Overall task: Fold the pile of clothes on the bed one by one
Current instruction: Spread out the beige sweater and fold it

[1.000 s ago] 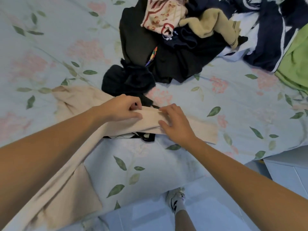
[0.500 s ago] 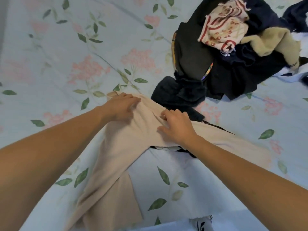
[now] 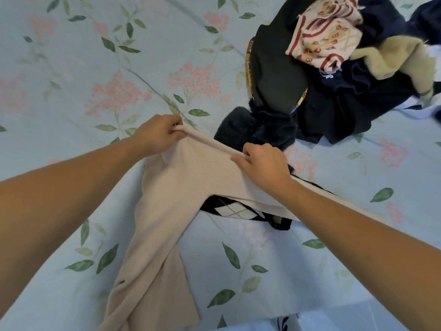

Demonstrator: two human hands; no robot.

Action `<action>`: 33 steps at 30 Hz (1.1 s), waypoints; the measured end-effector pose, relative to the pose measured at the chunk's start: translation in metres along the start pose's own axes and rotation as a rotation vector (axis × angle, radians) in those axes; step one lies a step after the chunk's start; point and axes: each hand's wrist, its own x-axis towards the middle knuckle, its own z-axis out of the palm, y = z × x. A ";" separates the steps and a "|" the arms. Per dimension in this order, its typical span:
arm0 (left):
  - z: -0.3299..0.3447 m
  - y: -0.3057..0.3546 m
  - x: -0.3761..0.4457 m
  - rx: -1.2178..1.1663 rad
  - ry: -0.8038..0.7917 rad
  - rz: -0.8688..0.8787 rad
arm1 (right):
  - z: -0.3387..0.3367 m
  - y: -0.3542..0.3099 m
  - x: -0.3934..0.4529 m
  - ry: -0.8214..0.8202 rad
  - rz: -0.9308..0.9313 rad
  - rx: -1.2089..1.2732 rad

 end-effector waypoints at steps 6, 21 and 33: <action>0.037 0.033 -0.014 0.356 0.406 0.144 | 0.002 0.011 -0.007 0.056 -0.025 -0.053; 0.162 0.003 -0.185 0.199 0.171 -0.097 | 0.062 0.006 -0.118 -0.037 -0.338 -0.094; 0.200 -0.037 -0.377 -0.147 0.237 -0.662 | 0.120 -0.195 -0.234 -0.746 0.360 0.886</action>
